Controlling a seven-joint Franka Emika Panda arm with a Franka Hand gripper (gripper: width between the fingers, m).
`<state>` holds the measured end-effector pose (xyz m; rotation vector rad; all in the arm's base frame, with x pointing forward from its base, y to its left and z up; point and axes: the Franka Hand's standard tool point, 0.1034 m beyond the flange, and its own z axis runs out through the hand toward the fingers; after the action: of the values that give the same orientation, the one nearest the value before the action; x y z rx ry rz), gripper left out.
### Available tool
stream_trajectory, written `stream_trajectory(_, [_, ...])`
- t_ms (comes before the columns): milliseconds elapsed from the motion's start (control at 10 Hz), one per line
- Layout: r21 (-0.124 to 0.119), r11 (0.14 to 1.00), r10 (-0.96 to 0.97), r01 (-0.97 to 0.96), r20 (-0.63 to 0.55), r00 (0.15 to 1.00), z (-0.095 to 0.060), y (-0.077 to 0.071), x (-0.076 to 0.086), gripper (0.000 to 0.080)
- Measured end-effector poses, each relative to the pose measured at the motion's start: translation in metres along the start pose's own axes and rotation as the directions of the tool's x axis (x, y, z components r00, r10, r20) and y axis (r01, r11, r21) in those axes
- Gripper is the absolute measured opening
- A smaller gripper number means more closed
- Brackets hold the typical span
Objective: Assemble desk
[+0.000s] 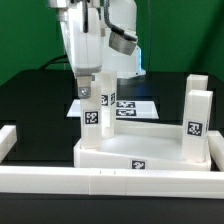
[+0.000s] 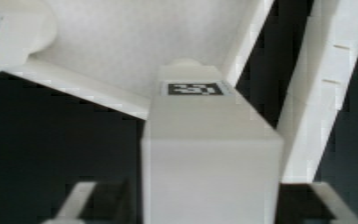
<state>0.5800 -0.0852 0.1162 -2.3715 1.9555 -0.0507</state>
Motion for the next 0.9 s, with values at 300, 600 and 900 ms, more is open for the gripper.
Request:
stream_trajectory(300, [-0.015, 0.982, -0.191, 0.19, -0.009, 0.982, -0.001, -0.002, -0.006, 0.0635])
stream_trajectory(600, [-0.025, 0.879, -0.476, 0.476, -0.009, 0.879, 0.0, -0.004, -0.011, 0.0648])
stream_trajectory(900, [-0.051, 0.728, -0.685, 0.683, -0.016, 0.729, 0.001, -0.004, -0.013, 0.0648])
